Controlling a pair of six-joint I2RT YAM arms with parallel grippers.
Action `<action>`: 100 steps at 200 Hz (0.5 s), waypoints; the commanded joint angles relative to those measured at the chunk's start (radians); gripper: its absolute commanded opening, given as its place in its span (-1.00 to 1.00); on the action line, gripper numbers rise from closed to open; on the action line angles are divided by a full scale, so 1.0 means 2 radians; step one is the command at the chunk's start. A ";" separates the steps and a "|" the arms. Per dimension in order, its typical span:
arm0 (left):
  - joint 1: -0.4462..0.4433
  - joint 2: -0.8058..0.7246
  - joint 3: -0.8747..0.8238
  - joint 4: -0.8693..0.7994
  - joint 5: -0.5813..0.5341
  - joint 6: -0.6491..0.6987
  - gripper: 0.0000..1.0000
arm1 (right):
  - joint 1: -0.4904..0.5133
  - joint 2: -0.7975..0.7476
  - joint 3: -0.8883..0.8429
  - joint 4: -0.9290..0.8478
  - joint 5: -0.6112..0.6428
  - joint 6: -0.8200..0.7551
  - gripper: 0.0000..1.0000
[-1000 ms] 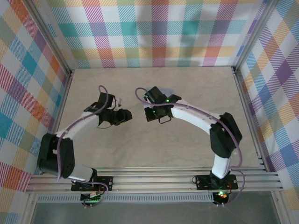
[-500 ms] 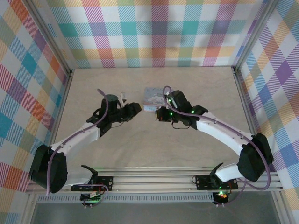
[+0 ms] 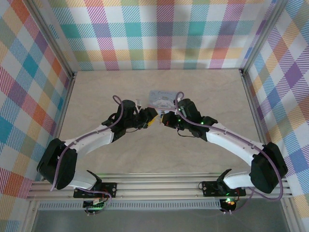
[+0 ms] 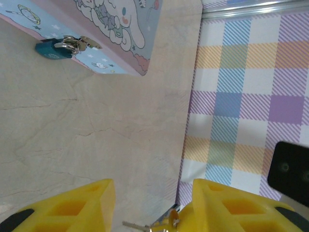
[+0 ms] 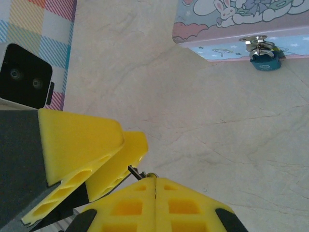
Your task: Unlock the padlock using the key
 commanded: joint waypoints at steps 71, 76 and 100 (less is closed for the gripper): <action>-0.004 0.037 -0.005 0.101 0.025 -0.069 -0.27 | 0.002 -0.004 -0.023 0.064 -0.005 0.043 -1.00; -0.005 0.039 -0.006 0.105 0.026 -0.072 -0.30 | 0.002 -0.004 -0.024 0.066 -0.004 0.044 -1.00; -0.005 0.042 -0.004 0.110 0.029 -0.067 -0.64 | 0.002 -0.002 -0.024 0.068 0.000 0.044 -1.00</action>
